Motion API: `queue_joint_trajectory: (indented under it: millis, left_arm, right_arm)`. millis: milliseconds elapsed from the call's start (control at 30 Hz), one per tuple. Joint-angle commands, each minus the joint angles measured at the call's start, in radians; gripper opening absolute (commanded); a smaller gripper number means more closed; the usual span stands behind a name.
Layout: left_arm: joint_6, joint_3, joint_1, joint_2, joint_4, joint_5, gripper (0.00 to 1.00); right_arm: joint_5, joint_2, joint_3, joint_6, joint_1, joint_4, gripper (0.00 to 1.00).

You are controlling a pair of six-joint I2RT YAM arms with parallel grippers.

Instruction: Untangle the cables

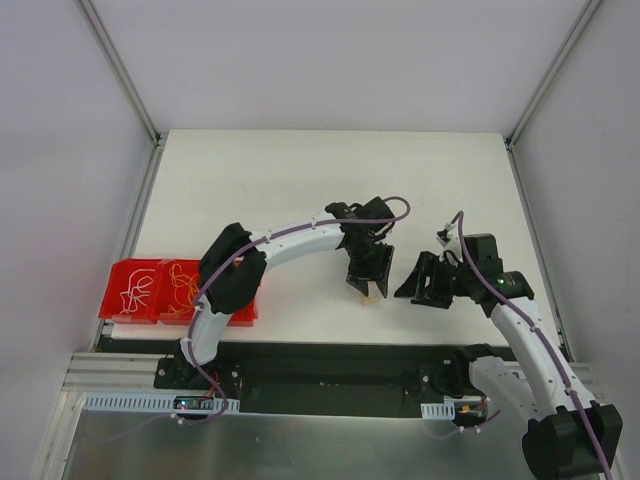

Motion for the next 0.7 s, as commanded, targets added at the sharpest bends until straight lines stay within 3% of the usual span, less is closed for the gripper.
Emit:
queue_joint_trajectory:
  millis: [0,333,533,667]
  left_arm:
    - [0.056,0.065,0.007,0.038,-0.086,-0.045,0.49]
    - [0.145,0.082,-0.007,0.106,-0.089,-0.087,0.41]
    - [0.168,0.035,-0.012,0.023,-0.092,-0.099,0.02]
    - [0.194,-0.048,-0.013,-0.115,-0.075,-0.092,0.00]
  right_arm:
    - [-0.008,0.024,0.074,-0.102,-0.027,-0.097,0.62]
    - [-0.014,-0.038,0.045,-0.063,-0.041,-0.095,0.62]
    - [-0.024,-0.087,-0.039,0.039,-0.040,-0.013,0.62]
    - [-0.016,-0.066,-0.049,0.069,-0.041,0.062,0.64]
